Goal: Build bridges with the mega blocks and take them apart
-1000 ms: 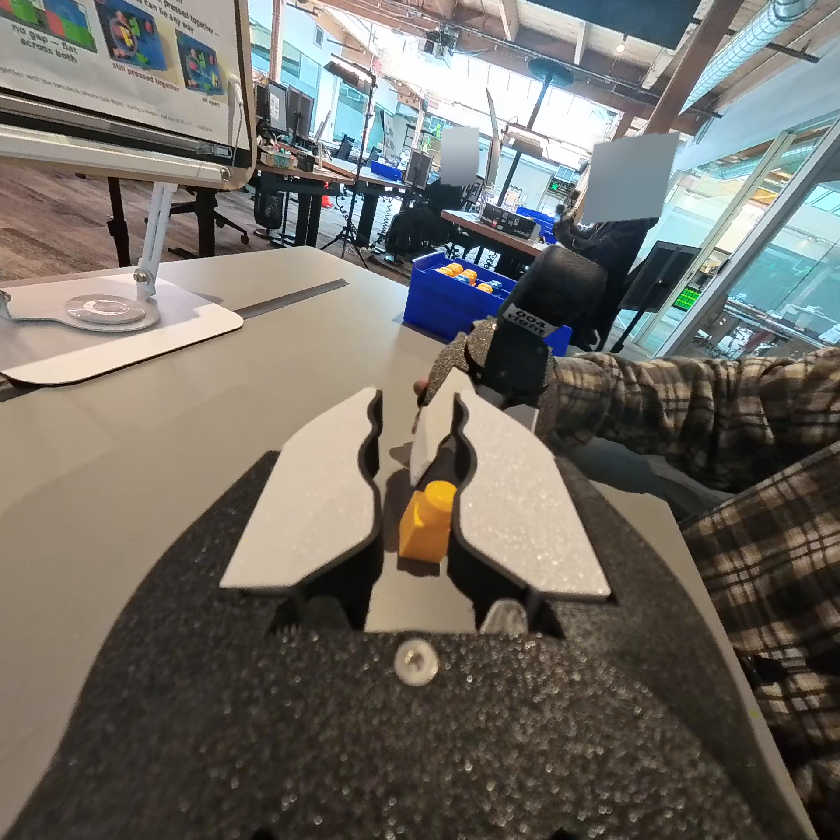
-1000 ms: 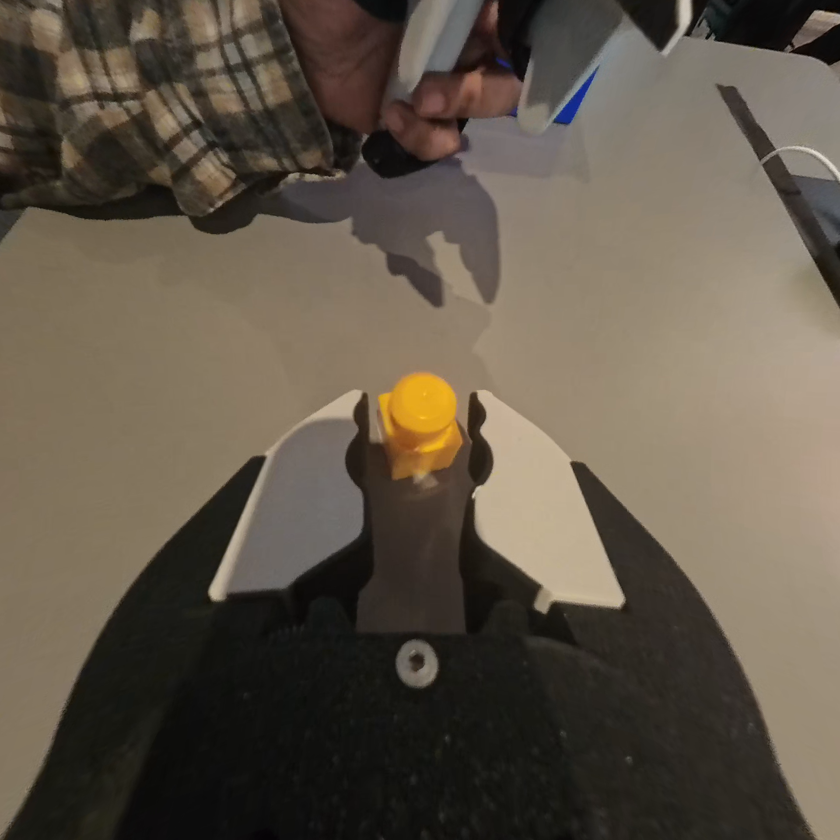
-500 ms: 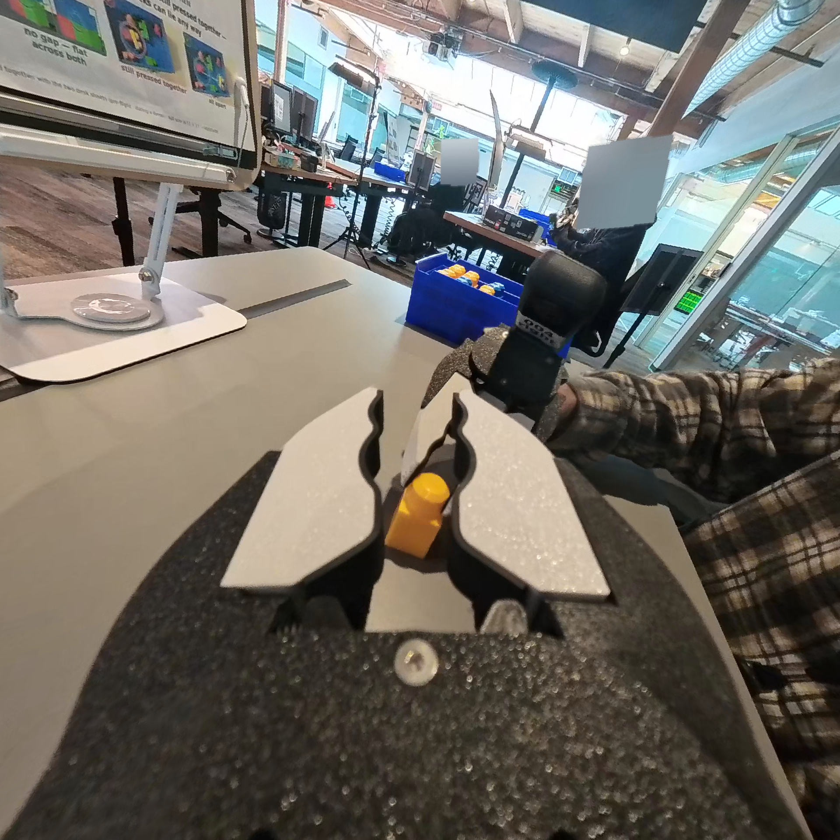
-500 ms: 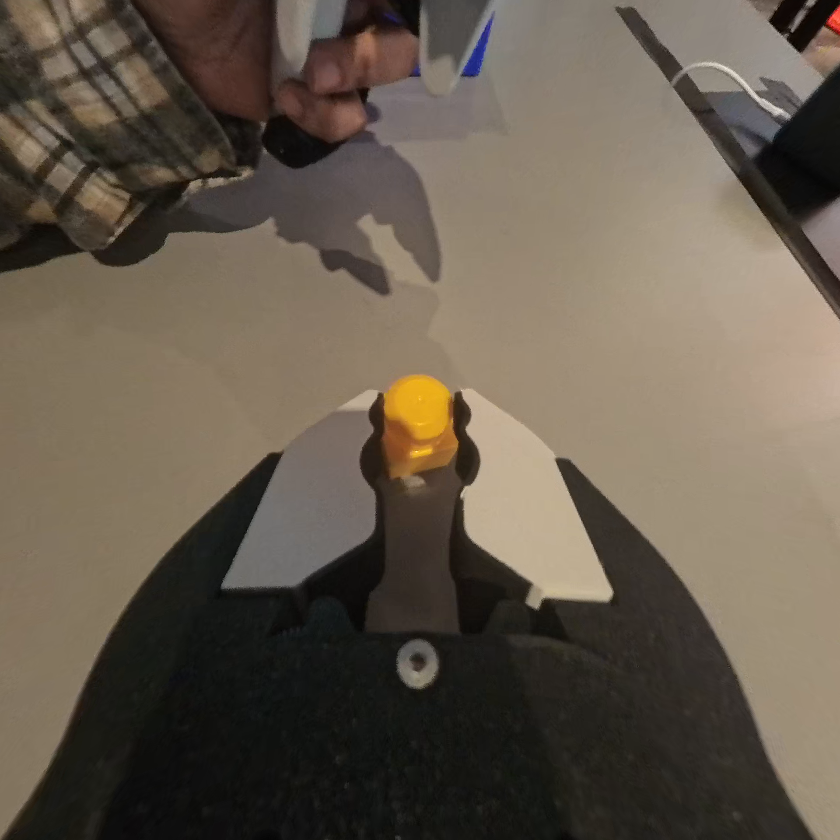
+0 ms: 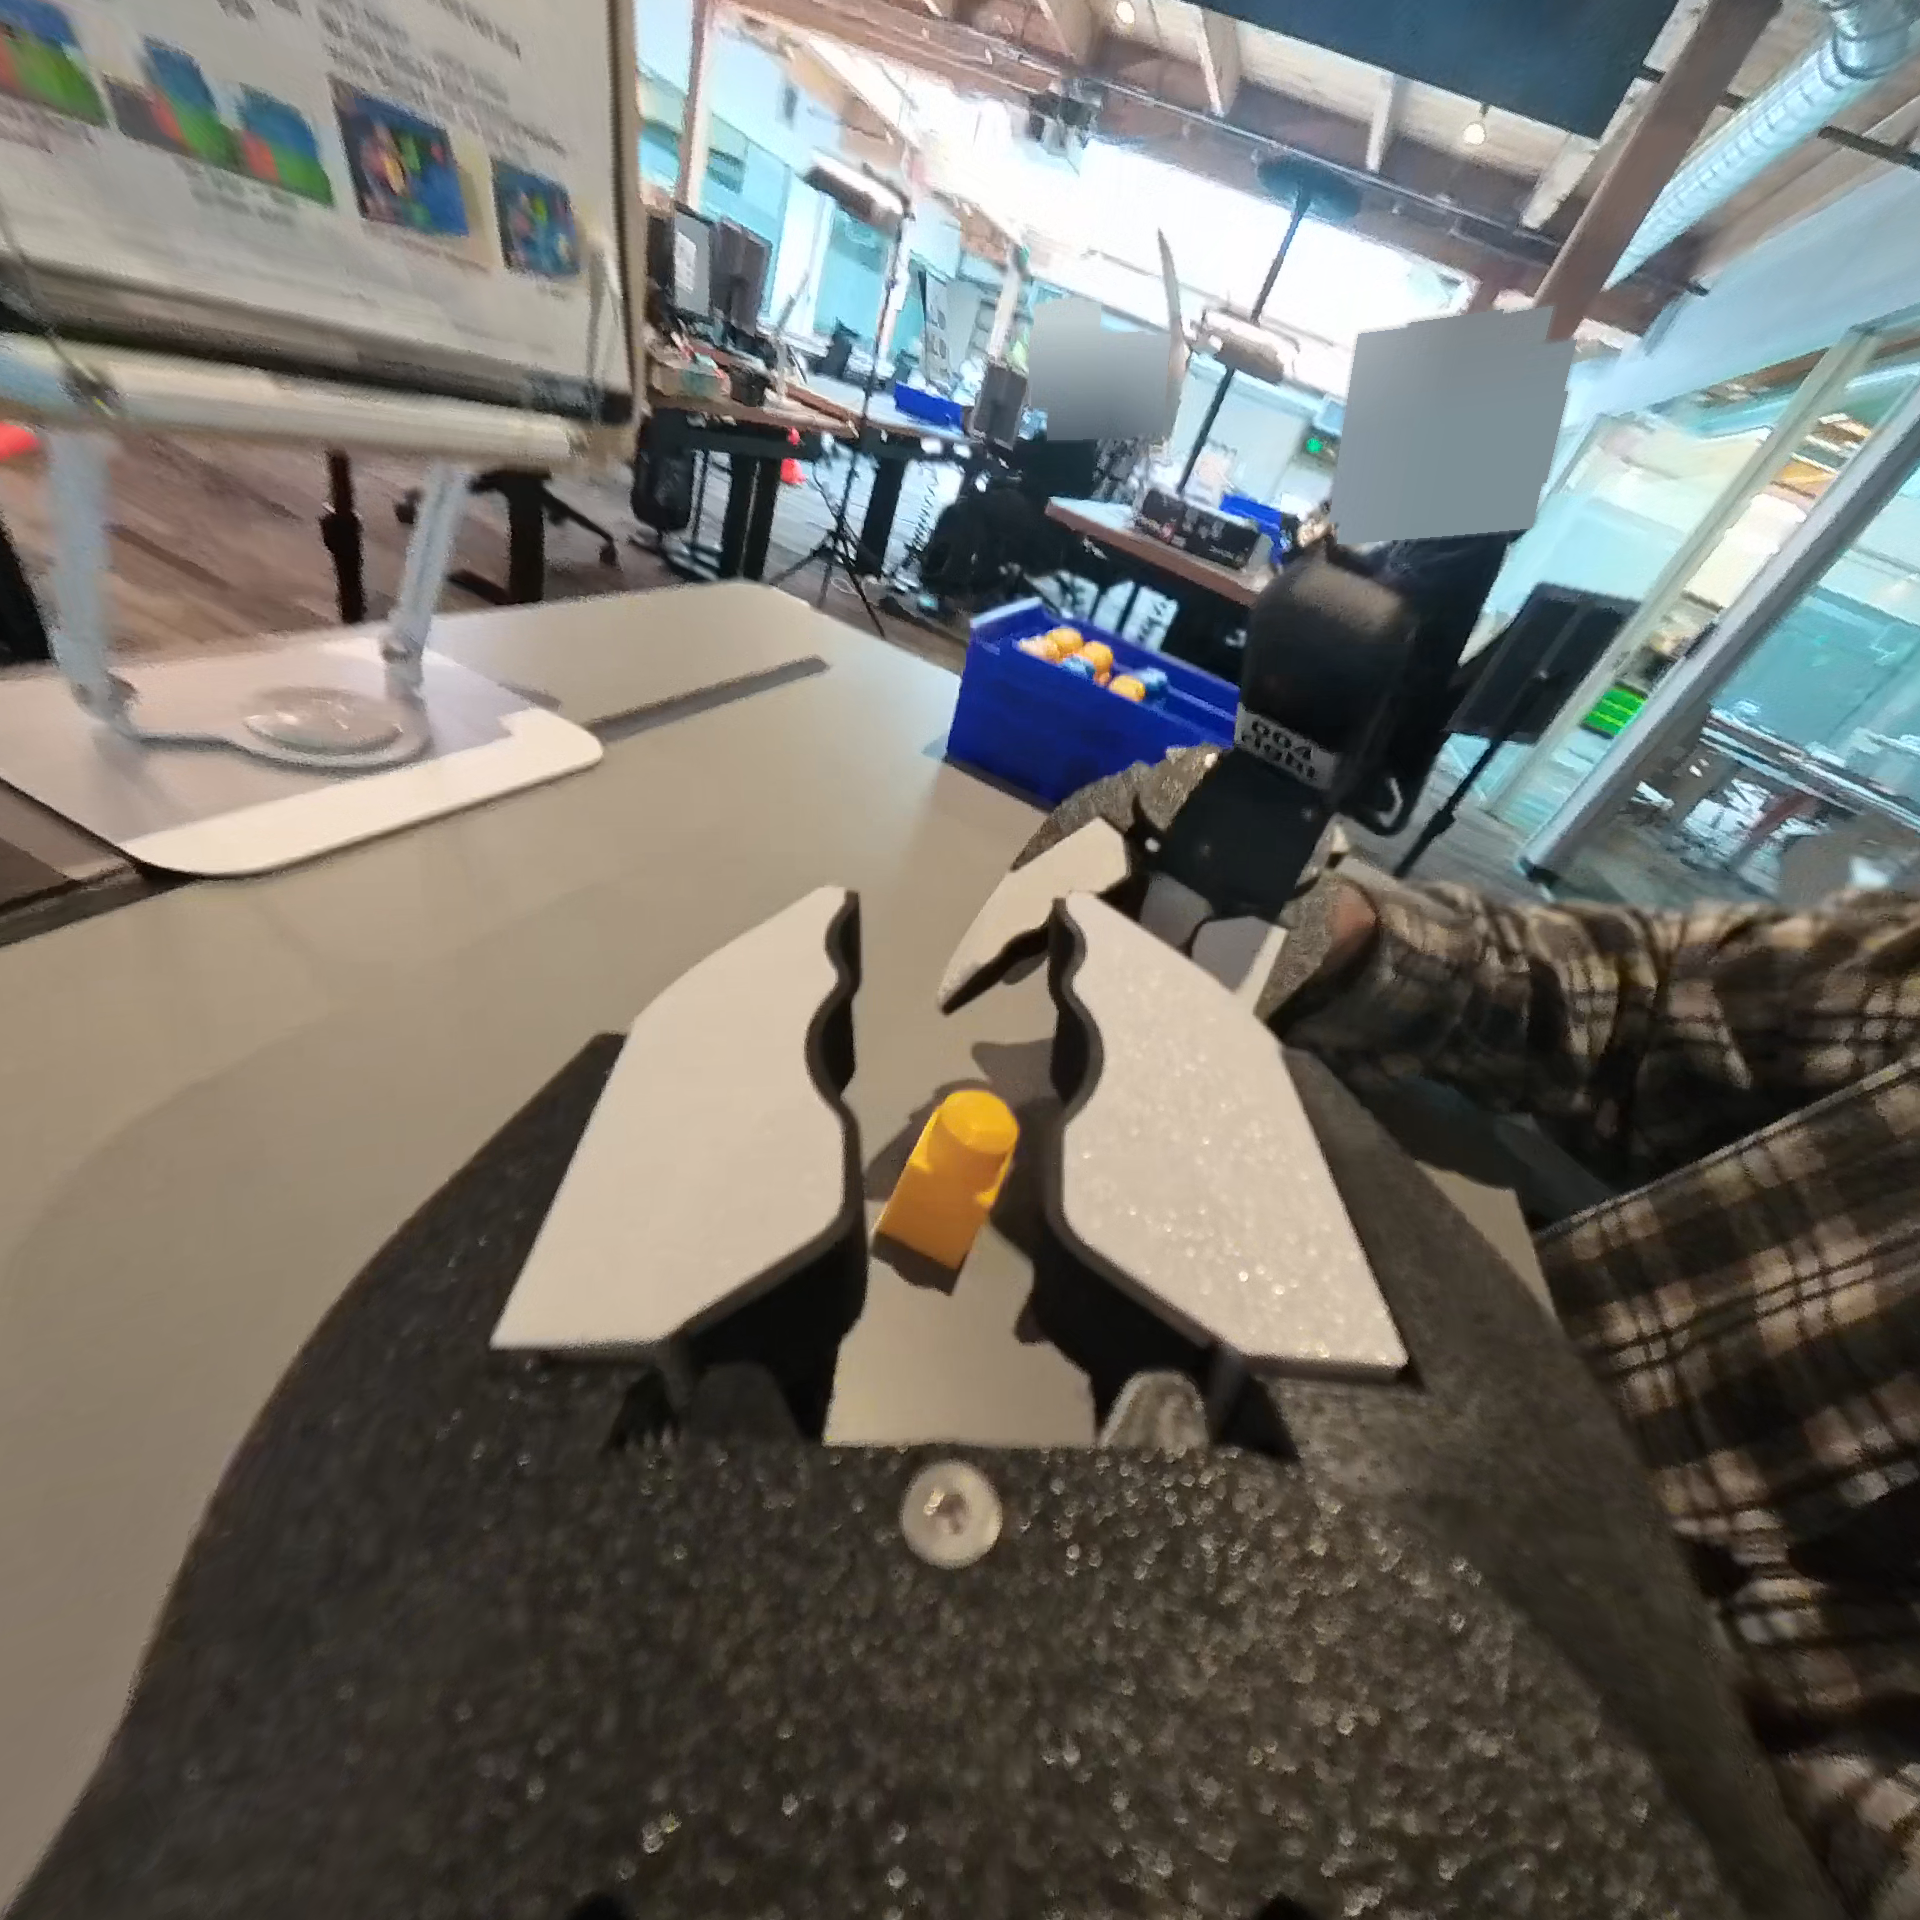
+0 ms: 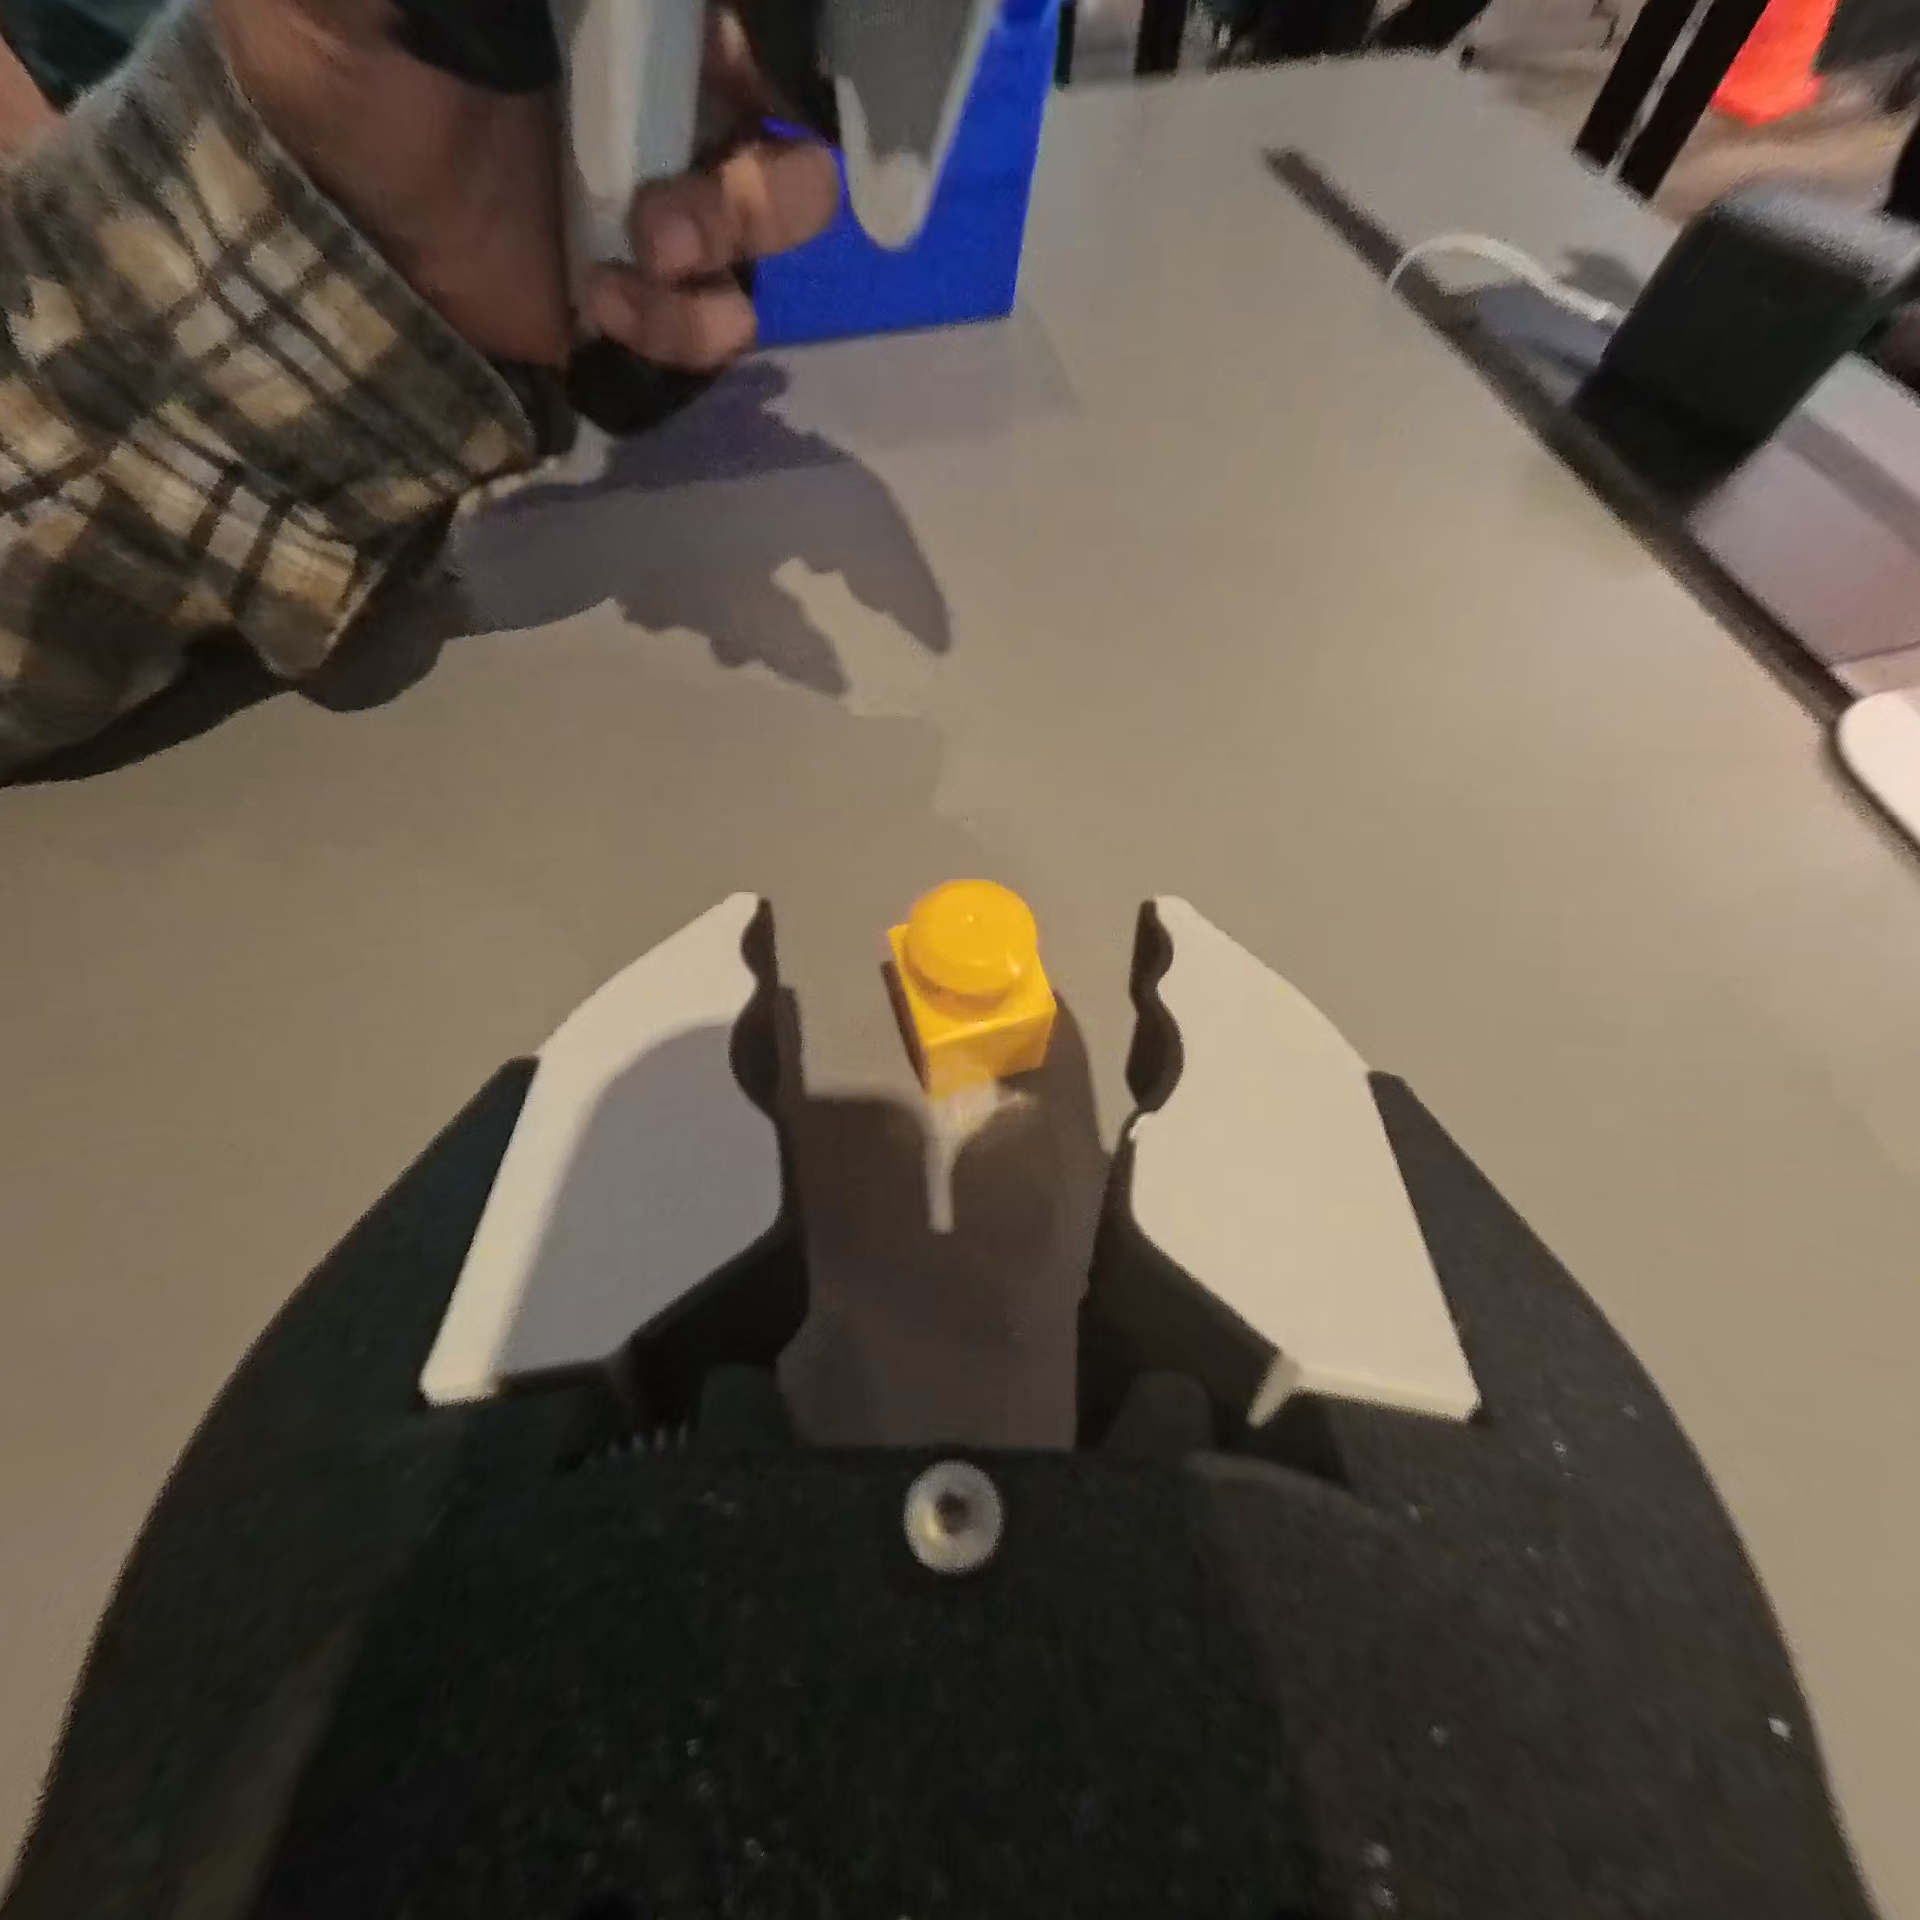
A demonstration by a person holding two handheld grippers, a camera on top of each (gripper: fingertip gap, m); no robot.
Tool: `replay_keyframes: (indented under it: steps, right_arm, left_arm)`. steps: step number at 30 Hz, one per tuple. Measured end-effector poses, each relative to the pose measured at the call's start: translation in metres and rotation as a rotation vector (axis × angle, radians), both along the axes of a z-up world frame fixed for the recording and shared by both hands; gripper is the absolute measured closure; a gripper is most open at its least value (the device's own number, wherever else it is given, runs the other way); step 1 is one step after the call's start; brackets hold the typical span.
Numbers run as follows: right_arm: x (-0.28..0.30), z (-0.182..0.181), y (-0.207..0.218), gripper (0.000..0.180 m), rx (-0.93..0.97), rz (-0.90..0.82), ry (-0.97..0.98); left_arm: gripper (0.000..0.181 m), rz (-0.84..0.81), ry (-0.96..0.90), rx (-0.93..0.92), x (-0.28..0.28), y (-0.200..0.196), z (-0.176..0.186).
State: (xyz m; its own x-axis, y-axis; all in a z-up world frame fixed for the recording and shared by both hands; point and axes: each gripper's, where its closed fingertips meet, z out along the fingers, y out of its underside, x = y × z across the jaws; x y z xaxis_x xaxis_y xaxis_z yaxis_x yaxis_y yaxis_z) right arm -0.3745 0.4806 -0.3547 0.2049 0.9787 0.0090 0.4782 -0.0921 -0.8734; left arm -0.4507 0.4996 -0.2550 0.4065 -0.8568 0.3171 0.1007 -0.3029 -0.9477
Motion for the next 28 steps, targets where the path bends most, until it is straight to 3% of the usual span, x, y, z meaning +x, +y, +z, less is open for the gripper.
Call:
replay_keyframes:
  steps: [5,9,13,19,28]
  right_arm:
    - [0.036,0.022,-0.007,0.123,0.058,-0.024,0.166]
    - [0.062,0.027,-0.005,0.126,0.098,-0.067,0.3]
    - [0.068,0.027,-0.008,0.127,0.106,-0.033,0.326]
    - [0.061,0.029,-0.021,0.126,0.165,0.037,0.319]
    - [0.059,0.021,-0.023,0.124,0.179,0.063,0.281]
  left_arm:
    - [0.145,0.29,0.268,0.101,-0.094,-0.017,0.055]
    - [0.145,0.452,0.699,0.054,-0.216,-0.021,0.048]
    - [0.143,0.375,1.002,-0.198,-0.303,-0.03,-0.003]
    - [0.144,0.11,1.502,-0.457,-0.363,-0.046,-0.086]
    - [0.152,-0.119,1.758,-0.609,-0.392,-0.05,-0.141]
